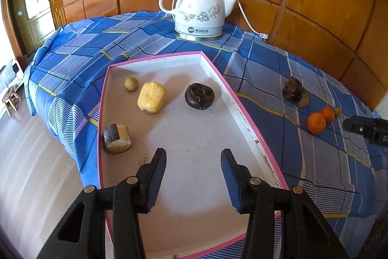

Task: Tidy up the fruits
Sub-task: 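Move both open grippers from the tray toward the fruit on the bedspread, then reach the left gripper to the large orange and close on it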

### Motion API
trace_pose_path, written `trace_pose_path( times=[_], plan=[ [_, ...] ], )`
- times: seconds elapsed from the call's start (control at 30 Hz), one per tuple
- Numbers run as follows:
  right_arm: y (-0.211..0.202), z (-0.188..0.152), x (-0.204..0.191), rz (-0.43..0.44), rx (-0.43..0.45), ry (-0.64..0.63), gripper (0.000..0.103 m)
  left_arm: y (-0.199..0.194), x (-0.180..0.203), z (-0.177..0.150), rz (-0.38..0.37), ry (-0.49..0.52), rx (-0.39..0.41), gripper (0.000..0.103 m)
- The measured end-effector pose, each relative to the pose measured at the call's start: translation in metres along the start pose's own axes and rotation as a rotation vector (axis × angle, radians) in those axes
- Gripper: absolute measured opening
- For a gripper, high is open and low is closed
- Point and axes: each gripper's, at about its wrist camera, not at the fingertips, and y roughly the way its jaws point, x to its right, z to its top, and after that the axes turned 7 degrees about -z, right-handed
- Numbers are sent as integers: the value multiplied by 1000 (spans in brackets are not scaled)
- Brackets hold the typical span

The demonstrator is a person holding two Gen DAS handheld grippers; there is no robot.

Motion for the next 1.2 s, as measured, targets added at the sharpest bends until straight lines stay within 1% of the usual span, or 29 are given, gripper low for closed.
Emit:
trace_pose_path(
  times=[0.1,0.23,0.37,0.4,0.5,0.57,0.67,0.73,1.07,1.2],
  plan=[
    [-4,-1,27,-44,2,30,60,3,4,0,-4,9,-11,48],
    [-5,-4,70,-131,0,77,60,5,11,0,-10,25,-22,48],
    [-2,-13,103,-210,-2,111,60,8,21,2,-20,45,-33,48],
    [0,-15,109,-215,-7,127,60,8,23,3,-24,48,-36,48],
    [12,-27,134,-183,-33,231,60,12,35,6,-38,70,-48,48],
    [17,-29,143,-176,-62,287,60,14,44,9,-45,91,-54,48],
    [14,-27,151,-152,-43,331,60,19,57,12,-62,113,-65,48],
    [14,-27,156,-148,-47,358,60,23,68,15,-84,127,-76,48],
    [10,-27,160,-128,-39,394,60,50,140,26,-212,236,-135,48],
    [10,-27,161,-123,-44,398,60,64,165,31,-257,262,-162,53]
  ],
)
